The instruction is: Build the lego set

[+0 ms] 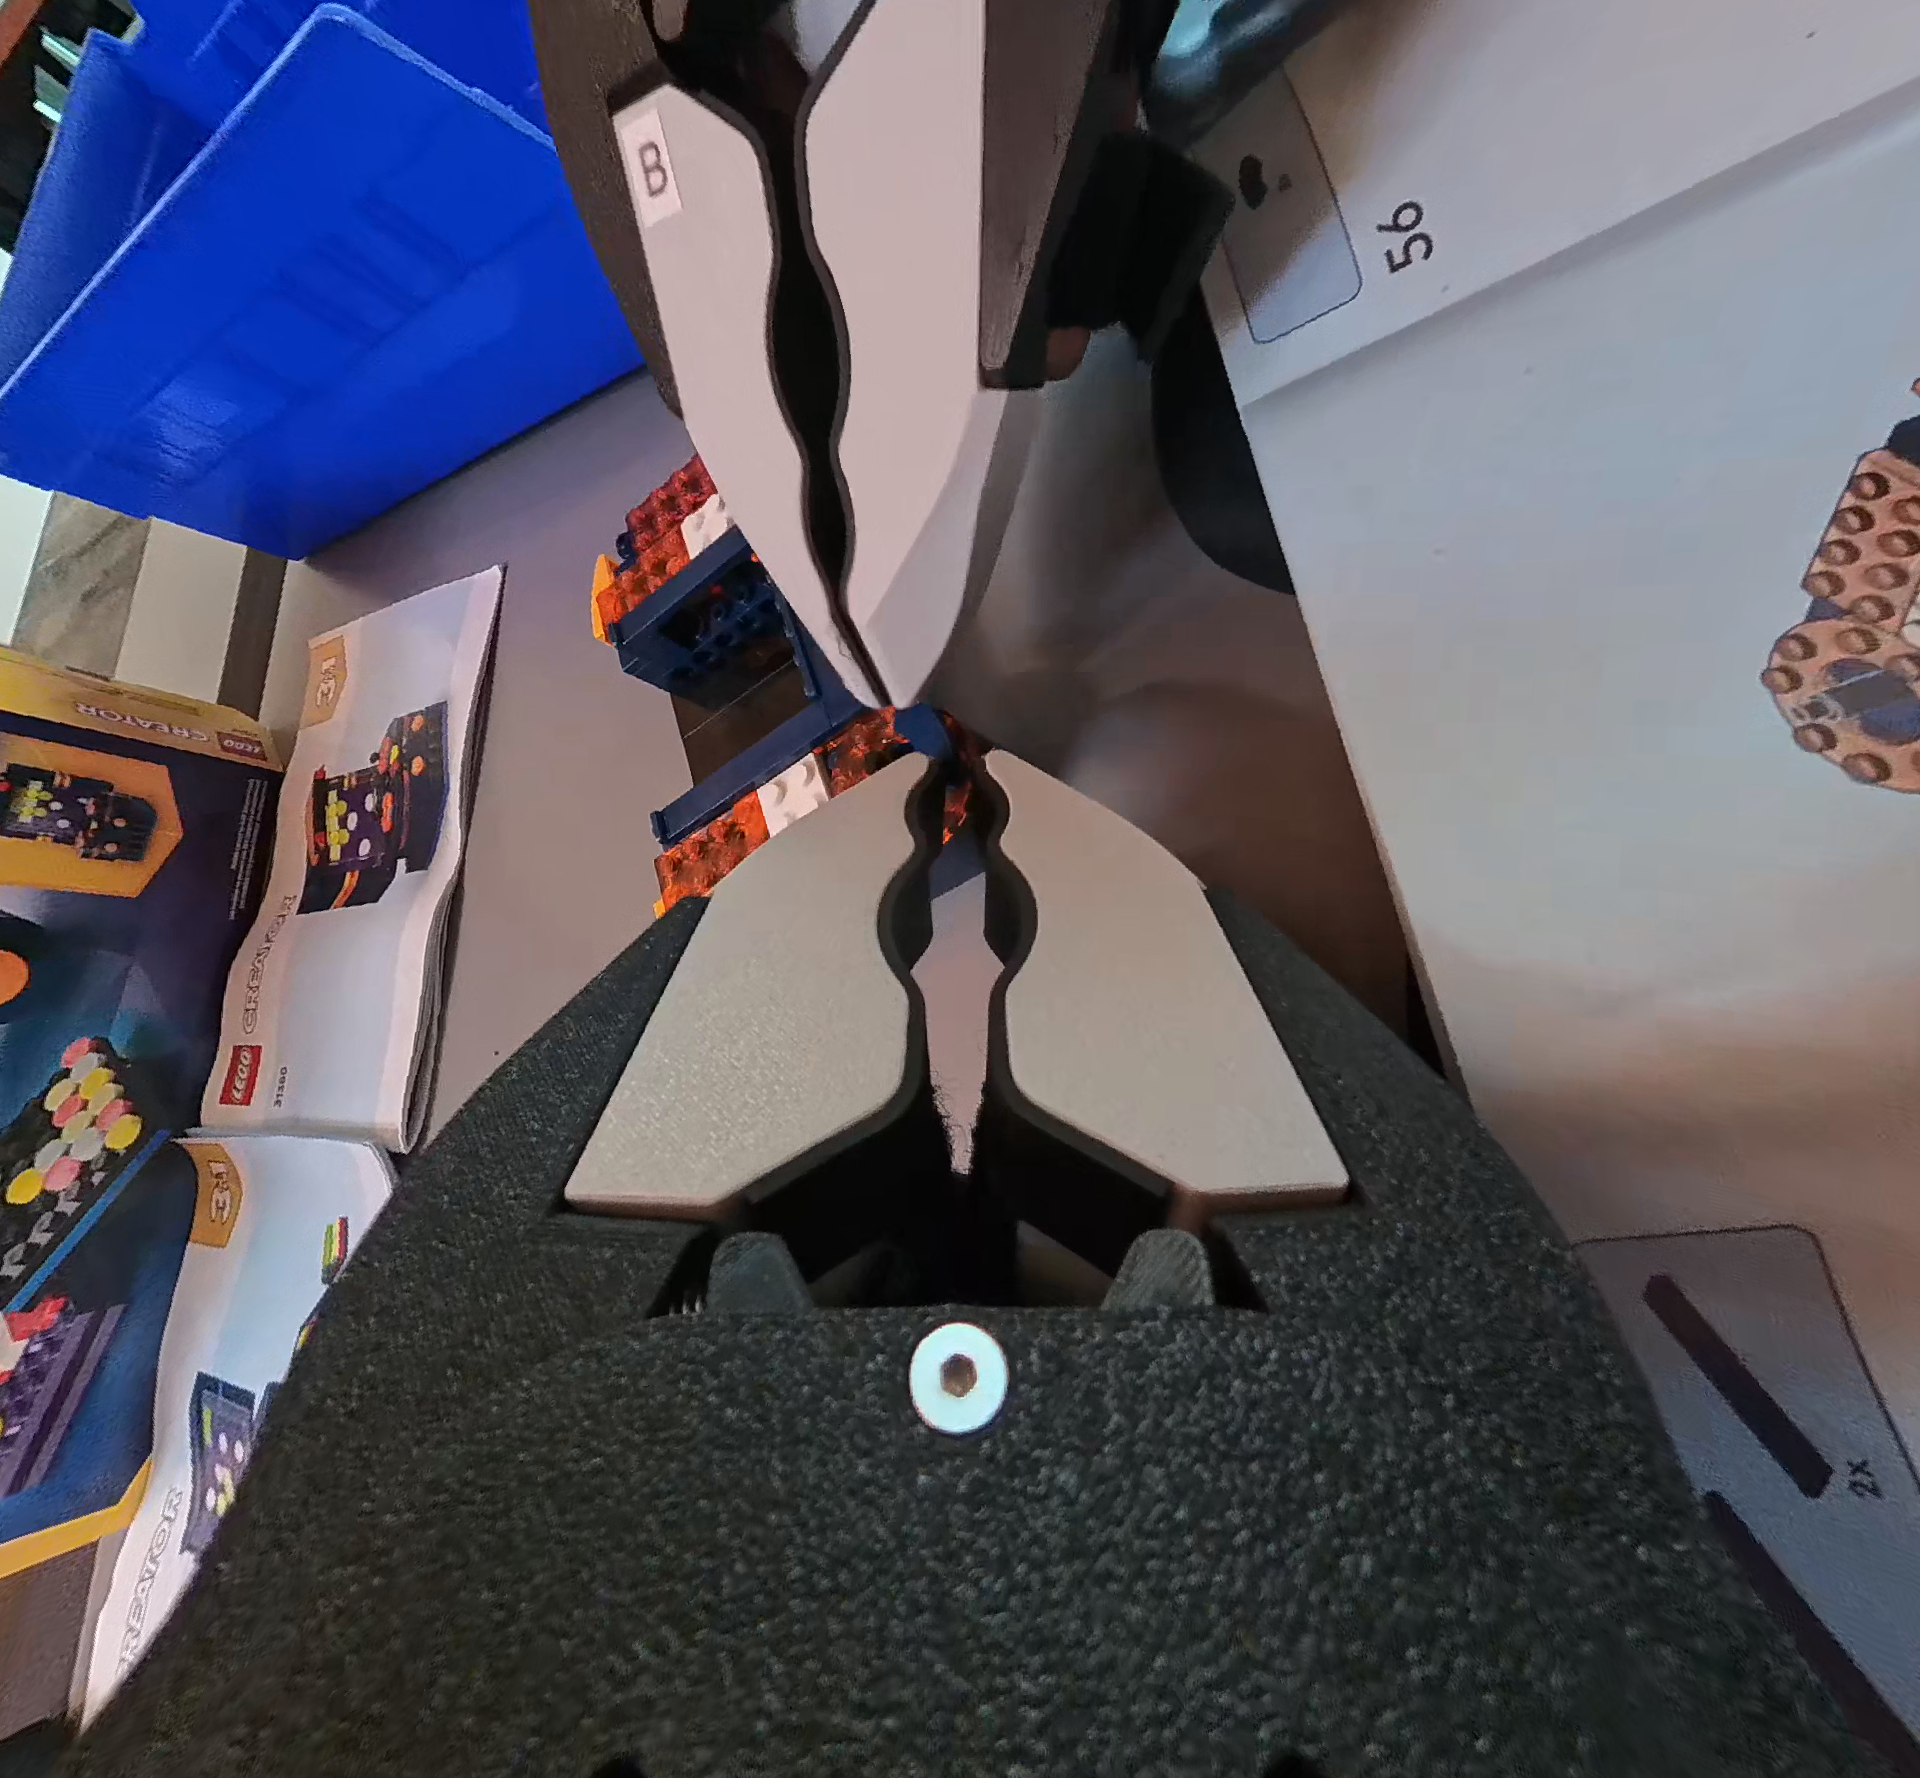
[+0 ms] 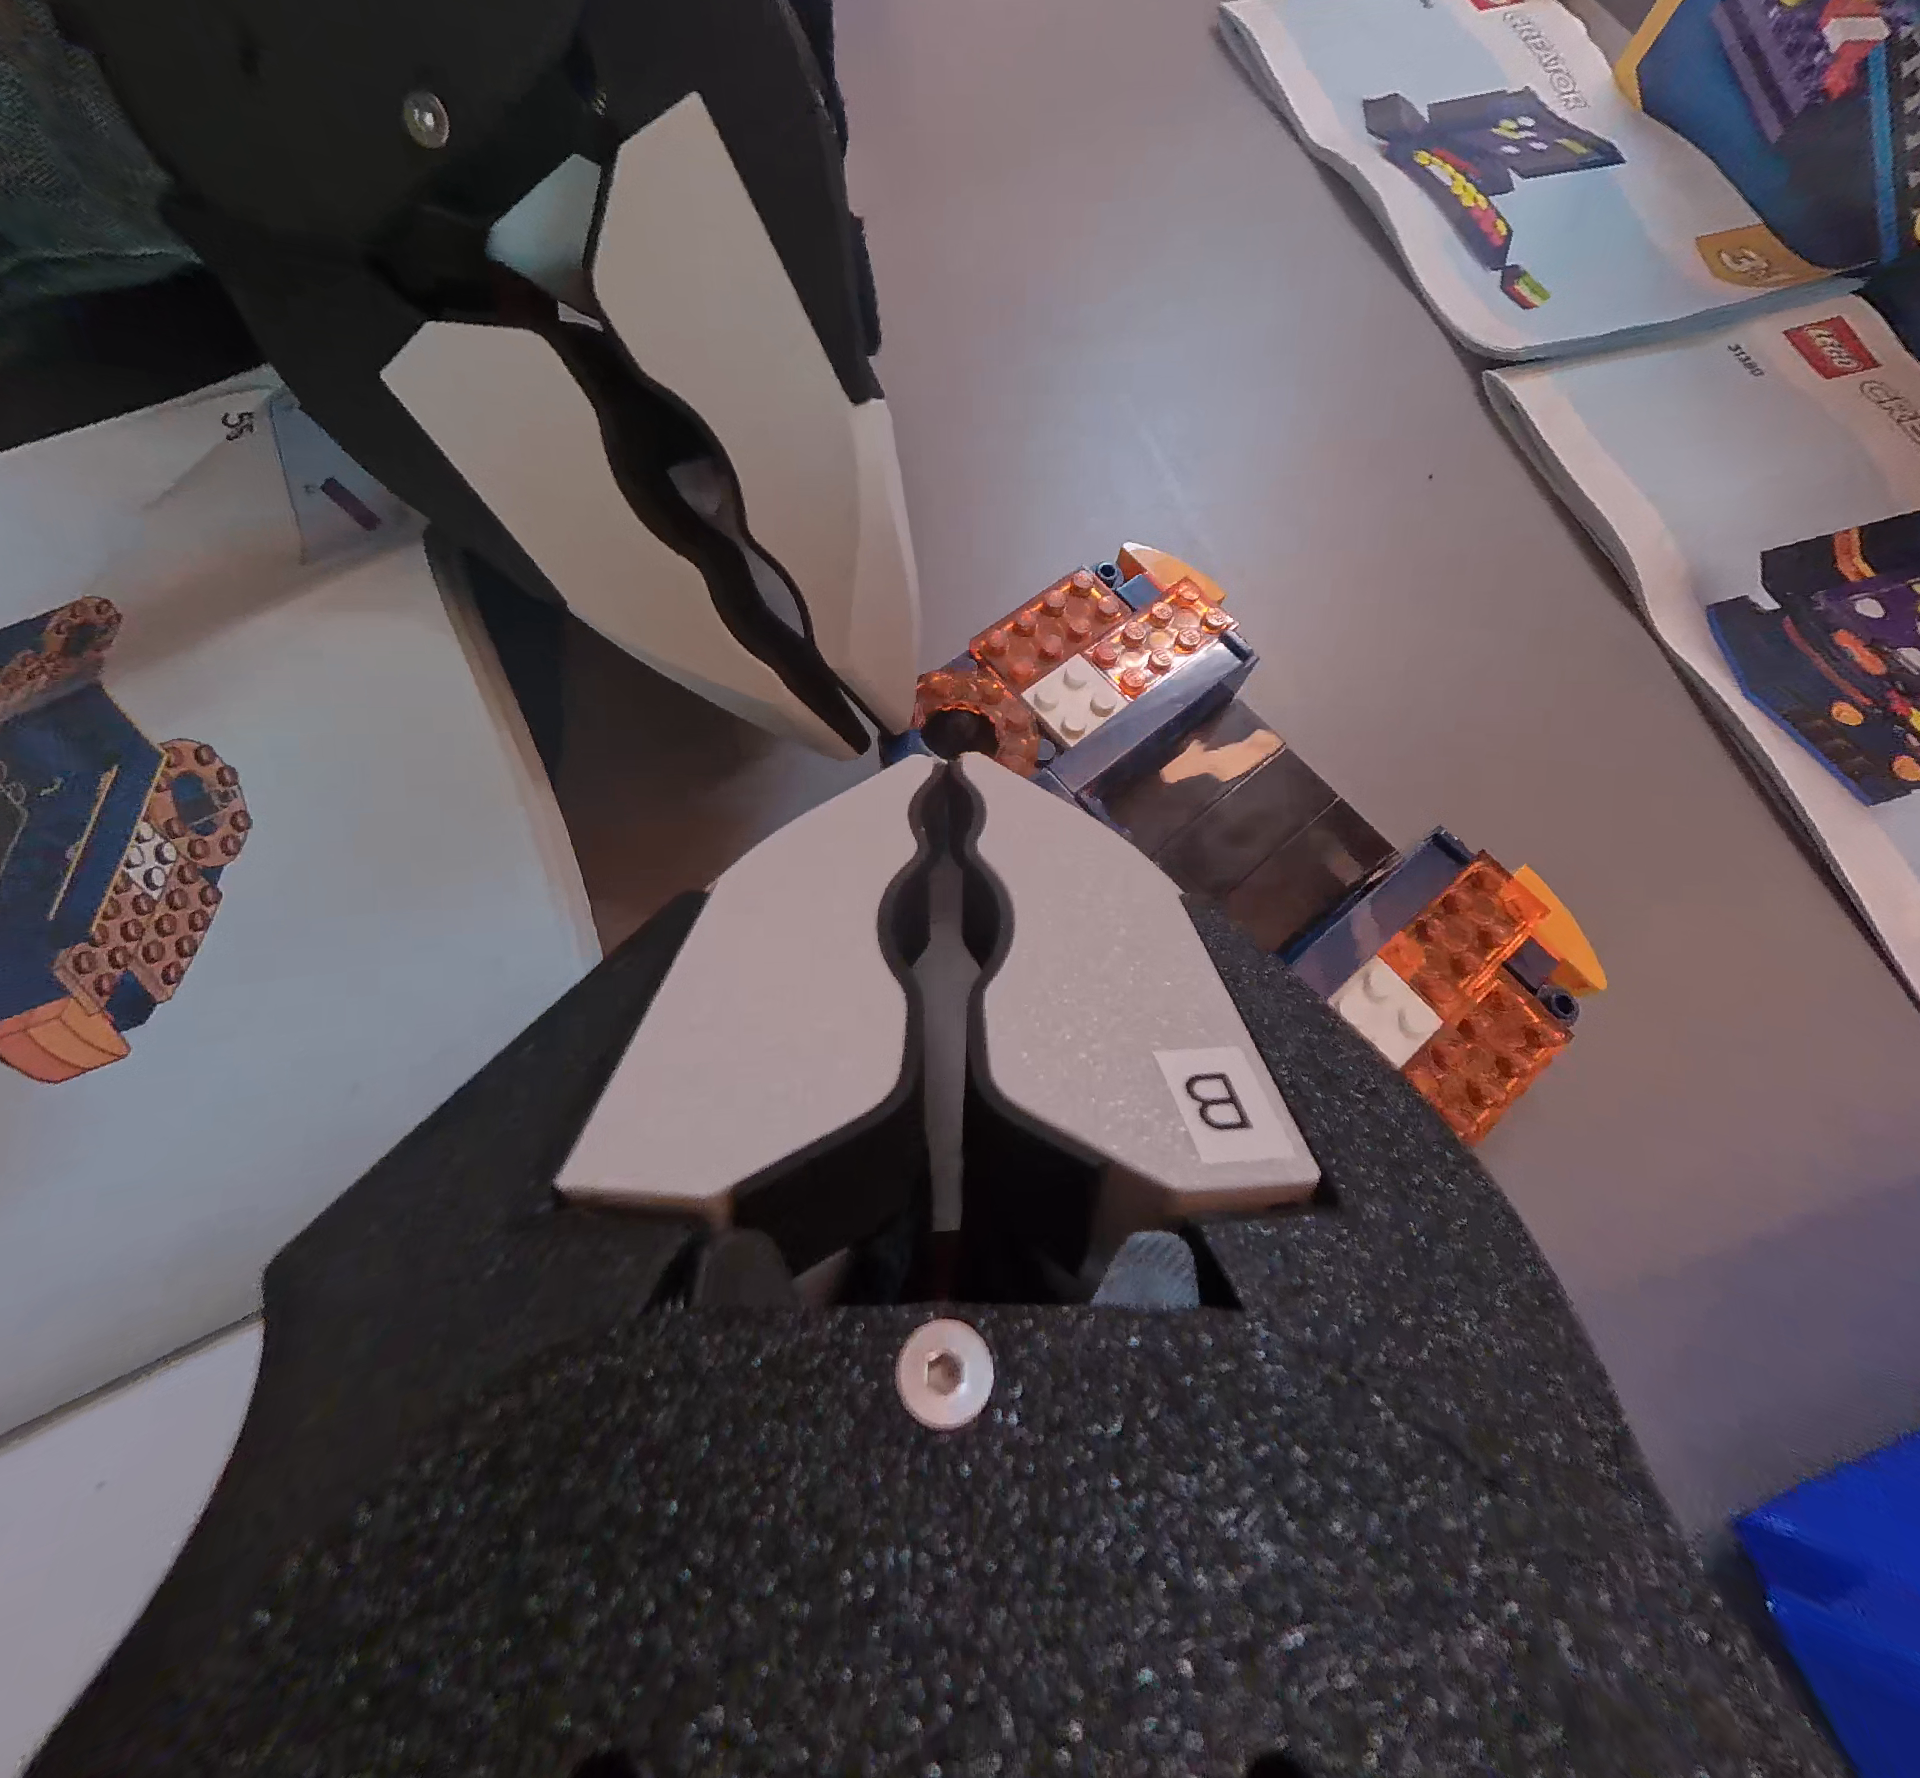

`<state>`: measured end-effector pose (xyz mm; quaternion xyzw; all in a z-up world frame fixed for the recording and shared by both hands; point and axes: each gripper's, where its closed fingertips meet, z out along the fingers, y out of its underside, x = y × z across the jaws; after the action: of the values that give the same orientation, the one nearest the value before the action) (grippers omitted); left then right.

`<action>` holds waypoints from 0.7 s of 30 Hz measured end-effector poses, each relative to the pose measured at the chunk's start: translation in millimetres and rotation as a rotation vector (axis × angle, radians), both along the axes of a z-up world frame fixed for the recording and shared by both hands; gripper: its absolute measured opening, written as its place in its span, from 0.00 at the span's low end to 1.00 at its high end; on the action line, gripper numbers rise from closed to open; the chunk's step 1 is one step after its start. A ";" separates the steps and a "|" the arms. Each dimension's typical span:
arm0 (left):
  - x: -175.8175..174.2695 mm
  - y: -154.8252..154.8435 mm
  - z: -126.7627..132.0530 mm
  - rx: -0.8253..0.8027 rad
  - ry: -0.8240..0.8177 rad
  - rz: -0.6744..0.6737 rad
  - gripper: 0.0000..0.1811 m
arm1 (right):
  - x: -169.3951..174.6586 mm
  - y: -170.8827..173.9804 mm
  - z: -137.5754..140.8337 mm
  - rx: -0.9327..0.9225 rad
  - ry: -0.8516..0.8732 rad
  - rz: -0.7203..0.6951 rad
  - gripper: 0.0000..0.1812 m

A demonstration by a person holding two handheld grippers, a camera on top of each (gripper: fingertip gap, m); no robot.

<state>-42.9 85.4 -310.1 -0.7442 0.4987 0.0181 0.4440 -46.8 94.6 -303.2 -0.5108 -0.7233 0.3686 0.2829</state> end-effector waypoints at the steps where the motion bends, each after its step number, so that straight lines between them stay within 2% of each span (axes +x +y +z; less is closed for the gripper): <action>1: 0.4 0.2 0.1 0.000 0.002 -0.001 0.02 | 0.1 -0.5 -1.2 0.004 -0.006 0.003 0.00; 21: 1.0 2.1 -1.0 -0.045 0.005 -0.026 0.02 | -1.5 -2.2 -2.5 -0.026 -0.038 0.007 0.00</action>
<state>-42.0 87.4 -311.0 -0.7475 0.5095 0.0031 0.4262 -48.3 92.3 -305.7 -0.5188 -0.7254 0.3691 0.2614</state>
